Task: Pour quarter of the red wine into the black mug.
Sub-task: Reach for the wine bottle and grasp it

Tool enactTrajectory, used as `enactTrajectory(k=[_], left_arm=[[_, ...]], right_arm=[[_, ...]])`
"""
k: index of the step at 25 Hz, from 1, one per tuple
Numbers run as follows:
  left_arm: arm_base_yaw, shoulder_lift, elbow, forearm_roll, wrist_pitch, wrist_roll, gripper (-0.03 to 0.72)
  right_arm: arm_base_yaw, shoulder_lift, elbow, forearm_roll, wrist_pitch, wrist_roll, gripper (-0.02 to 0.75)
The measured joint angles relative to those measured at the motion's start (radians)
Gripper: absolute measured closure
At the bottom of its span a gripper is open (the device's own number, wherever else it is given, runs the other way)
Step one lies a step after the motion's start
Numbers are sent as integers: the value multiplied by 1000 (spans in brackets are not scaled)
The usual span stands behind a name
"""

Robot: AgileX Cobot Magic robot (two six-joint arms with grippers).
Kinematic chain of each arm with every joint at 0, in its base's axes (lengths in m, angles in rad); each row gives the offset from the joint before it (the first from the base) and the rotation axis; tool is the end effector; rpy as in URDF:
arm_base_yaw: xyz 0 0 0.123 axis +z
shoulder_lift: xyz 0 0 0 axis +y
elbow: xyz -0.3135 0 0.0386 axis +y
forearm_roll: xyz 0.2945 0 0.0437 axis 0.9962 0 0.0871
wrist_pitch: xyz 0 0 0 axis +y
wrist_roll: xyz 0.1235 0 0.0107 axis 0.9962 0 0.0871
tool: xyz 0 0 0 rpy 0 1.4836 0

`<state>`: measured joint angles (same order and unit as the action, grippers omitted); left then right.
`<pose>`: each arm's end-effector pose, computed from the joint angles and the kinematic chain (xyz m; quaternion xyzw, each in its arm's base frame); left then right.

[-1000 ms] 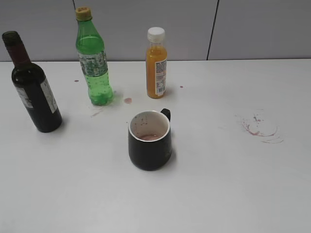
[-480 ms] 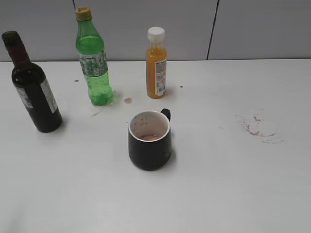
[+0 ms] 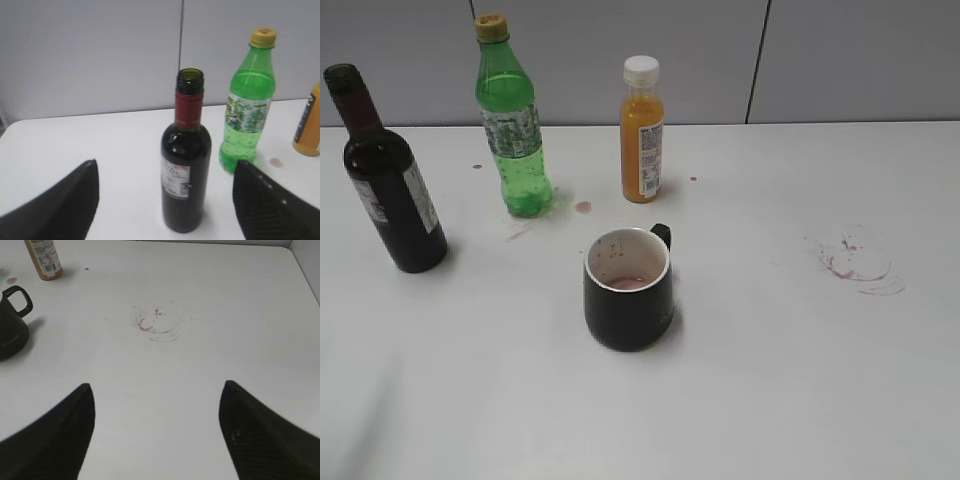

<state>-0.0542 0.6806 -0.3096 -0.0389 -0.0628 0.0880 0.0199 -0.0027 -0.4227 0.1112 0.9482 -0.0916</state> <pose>0.1916 -0.0101 0.2570 0.0396 0.7798 -0.0006 0.6248 0.0484 0.0121 0.2702 -0.0439 0.8408 0.0362 0.5384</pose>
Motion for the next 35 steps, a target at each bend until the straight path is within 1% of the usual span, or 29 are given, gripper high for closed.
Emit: enactTrajectory(k=[5, 7, 10, 15, 19, 22, 26, 31, 35], left_arm=[[-113, 133, 0, 0, -112, 0, 44], [-136, 188, 0, 0, -144, 0, 44], [-140, 292, 0, -17, -214, 0, 44], [-140, 454, 0, -61, -404, 0, 44], [-140, 553, 3, -66, -471, 0, 44], [-140, 607, 47, -84, -610, 0, 45], [-143, 693, 111, -161, -802, 0, 45], [-143, 818, 116, -130, -950, -1, 45], [-143, 920, 115, -128, -1059, -1, 45]], right_arm=[[0, 0, 0, 0, 0, 0, 152], [0, 0, 0, 0, 0, 0, 152], [0, 0, 0, 0, 0, 0, 152], [0, 0, 0, 0, 0, 0, 152], [0, 0, 0, 0, 0, 0, 152], [0, 0, 0, 0, 0, 0, 152], [0, 0, 0, 0, 0, 0, 152], [0, 0, 0, 0, 0, 0, 152], [0, 0, 0, 0, 0, 0, 152]])
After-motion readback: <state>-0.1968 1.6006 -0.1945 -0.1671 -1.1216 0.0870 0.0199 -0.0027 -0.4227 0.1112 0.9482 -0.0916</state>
